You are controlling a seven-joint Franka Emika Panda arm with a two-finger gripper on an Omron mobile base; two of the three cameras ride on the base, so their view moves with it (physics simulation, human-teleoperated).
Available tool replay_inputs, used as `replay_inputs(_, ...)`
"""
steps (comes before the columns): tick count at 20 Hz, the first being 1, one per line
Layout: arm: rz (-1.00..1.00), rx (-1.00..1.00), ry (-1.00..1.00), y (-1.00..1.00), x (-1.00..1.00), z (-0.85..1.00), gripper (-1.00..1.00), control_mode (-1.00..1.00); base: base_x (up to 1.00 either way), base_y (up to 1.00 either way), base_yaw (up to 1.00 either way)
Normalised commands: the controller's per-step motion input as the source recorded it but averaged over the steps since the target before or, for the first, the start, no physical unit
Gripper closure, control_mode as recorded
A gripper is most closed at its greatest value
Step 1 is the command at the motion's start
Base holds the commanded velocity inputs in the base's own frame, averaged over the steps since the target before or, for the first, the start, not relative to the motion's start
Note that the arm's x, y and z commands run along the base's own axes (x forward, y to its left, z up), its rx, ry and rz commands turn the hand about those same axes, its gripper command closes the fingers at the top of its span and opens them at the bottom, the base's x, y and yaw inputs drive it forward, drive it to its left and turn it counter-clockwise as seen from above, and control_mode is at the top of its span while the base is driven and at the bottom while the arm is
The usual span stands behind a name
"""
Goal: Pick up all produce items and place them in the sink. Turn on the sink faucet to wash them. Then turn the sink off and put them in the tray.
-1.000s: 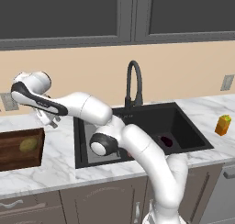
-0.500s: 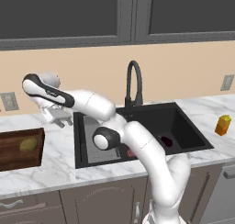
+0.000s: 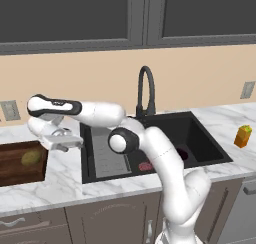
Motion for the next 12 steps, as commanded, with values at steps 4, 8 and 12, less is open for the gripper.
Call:
replay_inputs(4,-0.21,-0.06,0.0,-0.38,-0.98,0.18,-1.0,-1.0,0.0,0.0,0.0)
replay_inputs(8,-0.19,-0.01,0.0,-0.38,-0.95,0.3,-1.0,-1.0,0.0,0.0,0.0)
replay_inputs(12,-0.18,-0.01,0.0,-0.41,-0.89,0.44,-1.0,-1.0,0.0,0.0,0.0)
